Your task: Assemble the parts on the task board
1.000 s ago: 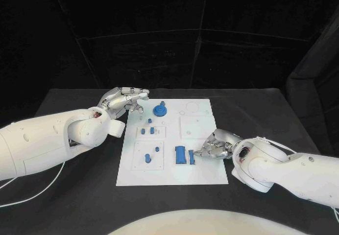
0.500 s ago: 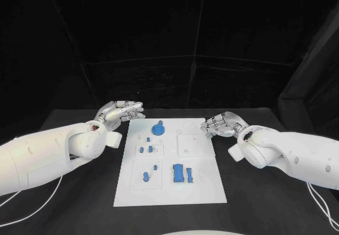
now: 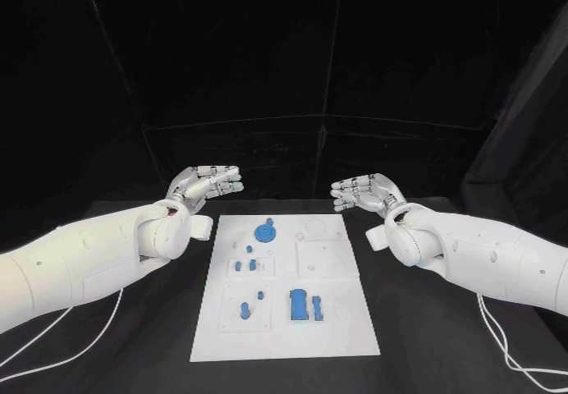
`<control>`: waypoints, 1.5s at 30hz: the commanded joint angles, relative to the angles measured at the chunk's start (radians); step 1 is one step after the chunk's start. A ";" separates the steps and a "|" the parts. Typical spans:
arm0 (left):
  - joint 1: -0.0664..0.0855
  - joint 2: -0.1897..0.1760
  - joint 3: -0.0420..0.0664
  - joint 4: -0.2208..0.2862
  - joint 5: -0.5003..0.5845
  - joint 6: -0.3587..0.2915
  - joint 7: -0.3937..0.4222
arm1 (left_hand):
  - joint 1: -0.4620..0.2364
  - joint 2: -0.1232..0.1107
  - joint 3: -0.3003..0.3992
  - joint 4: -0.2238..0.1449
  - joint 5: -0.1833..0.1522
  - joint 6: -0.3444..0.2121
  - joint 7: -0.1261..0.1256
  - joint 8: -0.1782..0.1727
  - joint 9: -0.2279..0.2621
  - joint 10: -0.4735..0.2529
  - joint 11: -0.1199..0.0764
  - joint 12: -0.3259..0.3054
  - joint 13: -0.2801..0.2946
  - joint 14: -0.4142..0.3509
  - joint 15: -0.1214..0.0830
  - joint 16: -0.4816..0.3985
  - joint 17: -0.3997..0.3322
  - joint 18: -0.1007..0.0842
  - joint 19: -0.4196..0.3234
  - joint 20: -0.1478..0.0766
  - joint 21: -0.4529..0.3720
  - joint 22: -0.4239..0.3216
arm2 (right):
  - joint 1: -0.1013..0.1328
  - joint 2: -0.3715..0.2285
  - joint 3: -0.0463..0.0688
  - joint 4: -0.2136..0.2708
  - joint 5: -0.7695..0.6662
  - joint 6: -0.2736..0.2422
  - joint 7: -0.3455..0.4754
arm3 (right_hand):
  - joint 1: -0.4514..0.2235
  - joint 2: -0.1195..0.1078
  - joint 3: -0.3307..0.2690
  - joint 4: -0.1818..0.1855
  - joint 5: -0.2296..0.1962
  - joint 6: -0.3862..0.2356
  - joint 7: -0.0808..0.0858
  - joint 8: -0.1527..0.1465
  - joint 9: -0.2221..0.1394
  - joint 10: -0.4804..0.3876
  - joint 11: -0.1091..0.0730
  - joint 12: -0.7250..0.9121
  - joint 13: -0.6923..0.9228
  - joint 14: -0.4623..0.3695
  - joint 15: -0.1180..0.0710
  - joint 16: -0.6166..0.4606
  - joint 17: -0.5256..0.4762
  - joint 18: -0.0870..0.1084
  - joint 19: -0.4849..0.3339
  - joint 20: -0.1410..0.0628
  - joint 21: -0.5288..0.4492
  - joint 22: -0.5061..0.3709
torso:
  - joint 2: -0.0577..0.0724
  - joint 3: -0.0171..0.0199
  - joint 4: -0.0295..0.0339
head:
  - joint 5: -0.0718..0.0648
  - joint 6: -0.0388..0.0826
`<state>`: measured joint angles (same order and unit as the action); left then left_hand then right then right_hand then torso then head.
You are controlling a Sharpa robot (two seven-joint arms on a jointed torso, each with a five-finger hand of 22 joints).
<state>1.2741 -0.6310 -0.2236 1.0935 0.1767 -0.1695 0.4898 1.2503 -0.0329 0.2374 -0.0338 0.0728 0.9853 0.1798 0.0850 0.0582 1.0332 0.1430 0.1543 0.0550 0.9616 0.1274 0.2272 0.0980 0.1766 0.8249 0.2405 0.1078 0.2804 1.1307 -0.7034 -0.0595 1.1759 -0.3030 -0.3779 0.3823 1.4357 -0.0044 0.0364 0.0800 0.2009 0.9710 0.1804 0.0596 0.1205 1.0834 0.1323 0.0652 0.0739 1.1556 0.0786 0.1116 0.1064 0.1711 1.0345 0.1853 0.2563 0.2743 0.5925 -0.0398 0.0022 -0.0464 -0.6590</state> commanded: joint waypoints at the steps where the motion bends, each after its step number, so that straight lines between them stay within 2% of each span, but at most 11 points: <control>1: -0.003 -0.005 0.003 0.010 -0.004 -0.006 -0.002 | -0.408 0.033 -0.078 0.034 -0.073 -0.322 -0.059 -0.085 -0.058 -0.337 -0.047 -0.051 -0.055 -0.314 -0.042 -0.074 -0.098 -0.053 -0.269 -0.078 -0.036 -0.092 | -0.002 -0.009 0.001 0.013 0.004 -0.012 -0.004 | -0.469 0.004 -0.036 -0.080 -0.066 -0.316 -0.059 -0.060 -0.039 -0.354 -0.043 -0.065 -0.074 -0.377 -0.079 -0.038 -0.035 -0.051 -0.337 -0.060 -0.084 -0.090 | -0.003 0.0021 -0.0006 | 0.004 0.003; 6: -0.025 -0.018 0.024 0.055 -0.020 -0.064 0.001 | -0.557 0.033 -0.106 0.034 -0.073 -0.439 -0.079 -0.085 -0.058 -0.460 -0.063 -0.069 -0.055 -0.428 -0.057 -0.102 -0.098 -0.069 -0.367 -0.106 -0.108 -0.125 | -0.014 -0.019 0.010 0.070 0.049 -0.069 0.017 | -0.636 0.004 -0.036 -0.080 -0.089 -0.430 -0.079 -0.060 -0.120 -0.480 -0.059 -0.065 -0.074 -0.511 -0.079 -0.112 -0.106 -0.069 -0.458 -0.082 -0.114 -0.122 | -0.026 0.0213 -0.0014 | 0.025 0.032; 7: -0.031 -0.023 0.031 0.069 -0.025 -0.081 0.002 | -0.584 0.033 -0.111 0.034 -0.073 -0.460 -0.084 -0.085 -0.058 -0.482 -0.067 -0.073 -0.055 -0.449 -0.127 -0.106 -0.098 -0.069 -0.385 -0.112 -0.108 -0.131 | -0.017 -0.022 0.012 0.088 0.063 -0.086 0.024 | -0.667 0.004 -0.036 -0.080 -0.094 -0.451 -0.083 -0.060 -0.120 -0.503 -0.061 -0.065 -0.074 -0.536 -0.079 -0.112 -0.106 -0.068 -0.480 -0.086 -0.119 -0.127 | -0.032 0.0259 -0.0016 | 0.031 0.038; 9: -0.042 -0.030 0.041 0.092 -0.034 -0.110 0.004 | -0.620 0.033 -0.118 0.034 -0.073 -0.488 -0.089 -0.085 -0.058 -0.511 -0.071 -0.076 -0.055 -0.476 -0.127 -0.113 -0.098 -0.079 -0.408 -0.119 -0.108 -0.139 | -0.023 -0.027 0.017 0.117 0.085 -0.116 0.035 | -0.710 0.004 -0.036 -0.080 -0.100 -0.480 -0.088 -0.060 -0.120 -0.536 -0.132 -0.065 -0.074 -0.572 -0.079 -0.112 -0.106 -0.069 -0.512 -0.092 -0.127 -0.136 | -0.038 0.0316 -0.0019 | 0.037 0.047; 10: -0.056 -0.039 0.055 0.121 -0.045 -0.147 0.006 | -0.658 0.033 -0.125 0.034 -0.073 -0.518 -0.094 -0.085 -0.058 -0.543 -0.143 -0.082 -0.055 -0.505 -0.127 -0.120 -0.098 -0.080 -0.433 -0.126 -0.108 -0.147 | -0.031 -0.034 0.023 0.154 0.115 -0.153 0.048 | -0.753 0.004 -0.036 -0.080 -0.106 -0.509 -0.094 -0.060 -0.120 -0.569 -0.132 -0.065 -0.074 -0.606 -0.079 -0.112 -0.106 -0.079 -0.543 -0.097 -0.135 -0.144 | -0.044 0.0361 -0.0021 | 0.042 0.054; 15: -0.109 -0.074 0.109 0.234 -0.087 -0.292 0.013 | -0.767 0.033 -0.145 0.034 -0.073 -0.604 -0.180 -0.085 -0.058 -0.633 -0.143 -0.154 -0.055 -0.589 -0.127 -0.139 -0.098 -0.090 -0.506 -0.147 -0.108 -0.172 | -0.057 -0.056 0.042 0.279 0.213 -0.278 0.095 | -0.875 0.004 -0.036 -0.080 -0.123 -0.592 -0.110 -0.060 -0.120 -0.660 -0.132 -0.065 -0.074 -0.704 -0.079 -0.112 -0.106 -0.090 -0.631 -0.113 -0.157 -0.167 | -0.048 0.0398 -0.0022 | 0.046 0.059; 16: -0.121 -0.082 0.120 0.259 -0.096 -0.323 0.015 | -0.786 0.033 -0.149 0.034 -0.073 -0.619 -0.180 -0.085 -0.058 -0.649 -0.143 -0.154 -0.055 -0.604 -0.127 -0.143 -0.098 -0.096 -0.518 -0.151 -0.108 -0.176 | -0.061 -0.060 0.045 0.299 0.229 -0.298 0.102 | -0.898 0.004 -0.036 -0.080 -0.126 -0.607 -0.180 -0.060 -0.120 -0.678 -0.132 -0.065 -0.074 -0.723 -0.079 -0.112 -0.106 -0.090 -0.647 -0.185 -0.160 -0.172 | -0.048 0.0398 -0.0022 | 0.046 0.059; 21: -0.178 -0.119 0.177 0.379 -0.141 -0.476 0.023 | -0.872 0.033 -0.164 0.034 -0.073 -0.687 -0.180 -0.085 -0.058 -0.720 -0.143 -0.154 -0.055 -0.671 -0.127 -0.227 -0.098 -0.101 -0.575 -0.167 -0.108 -0.196 | -0.077 -0.073 0.057 0.377 0.289 -0.375 0.131 | -0.997 0.004 -0.036 -0.080 -0.201 -0.674 -0.180 -0.060 -0.120 -0.753 -0.132 -0.065 -0.074 -0.803 -0.079 -0.112 -0.106 -0.101 -0.719 -0.185 -0.179 -0.191 | -0.048 0.0398 -0.0022 | 0.046 0.059; 22: -0.186 -0.124 0.185 0.396 -0.147 -0.498 0.025 | -0.887 0.033 -0.167 0.034 -0.073 -0.699 -0.180 -0.085 -0.058 -0.733 -0.143 -0.154 -0.055 -0.682 -0.127 -0.227 -0.098 -0.177 -0.585 -0.170 -0.108 -0.199 | -0.079 -0.075 0.058 0.384 0.295 -0.382 0.134 | -1.015 0.004 -0.036 -0.080 -0.201 -0.686 -0.180 -0.060 -0.120 -0.766 -0.132 -0.065 -0.074 -0.817 -0.079 -0.112 -0.106 -0.101 -0.731 -0.185 -0.181 -0.194 | -0.048 0.0398 -0.0022 | 0.046 0.059; 25: -0.205 -0.137 0.205 0.437 -0.162 -0.550 0.027 | -0.932 0.033 -0.237 0.034 -0.073 -0.734 -0.180 -0.085 -0.058 -0.769 -0.143 -0.154 -0.055 -0.716 -0.127 -0.227 -0.098 -0.177 -0.613 -0.240 -0.108 -0.209 | -0.081 -0.077 0.060 0.394 0.303 -0.392 0.138 | -1.060 0.004 -0.036 -0.080 -0.201 -0.717 -0.180 -0.060 -0.120 -0.800 -0.132 -0.065 -0.074 -0.853 -0.079 -0.112 -0.106 -0.171 -0.764 -0.185 -0.256 -0.203 | -0.048 0.0398 -0.0022 | 0.046 0.059; 45: -0.224 -0.149 0.224 0.477 -0.177 -0.601 0.030 | -1.110 0.033 -0.237 0.034 -0.073 -0.875 -0.180 -0.085 -0.058 -0.917 -0.143 -0.154 -0.055 -0.854 -0.127 -0.227 -0.098 -0.177 -0.732 -0.240 -0.108 -0.280 | -0.081 -0.077 0.060 0.394 0.303 -0.392 0.138 | -1.271 0.004 -0.036 -0.080 -0.201 -0.861 -0.180 -0.060 -0.120 -0.960 -0.132 -0.065 -0.074 -1.024 -0.079 -0.112 -0.106 -0.171 -0.917 -0.185 -0.256 -0.274 | -0.048 0.0398 -0.0022 | 0.046 0.059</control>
<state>1.0484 -0.7798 -0.0014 1.5681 0.0180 -0.7546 0.4990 0.1879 0.0001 0.0059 -0.0001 0.0038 0.1475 0.0001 0.0040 0.0013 0.1548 -0.0001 0.0068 0.0015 0.1448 0.0001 0.0069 0.0009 0.0212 0.1261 0.0027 0.0039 0.0045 1.0484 -0.7799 -0.0011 1.5674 -0.0029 -0.7598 0.5035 0.2199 0.0002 0.0009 0.0065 0.0064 0.1482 0.0007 0.0039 0.0011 0.1650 0.0000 0.0037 0.0014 0.1773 -0.0002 0.0047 0.0012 0.0222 0.1584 0.0001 0.0067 0.0042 0.5442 0.0000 -0.0001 0.0002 -0.5998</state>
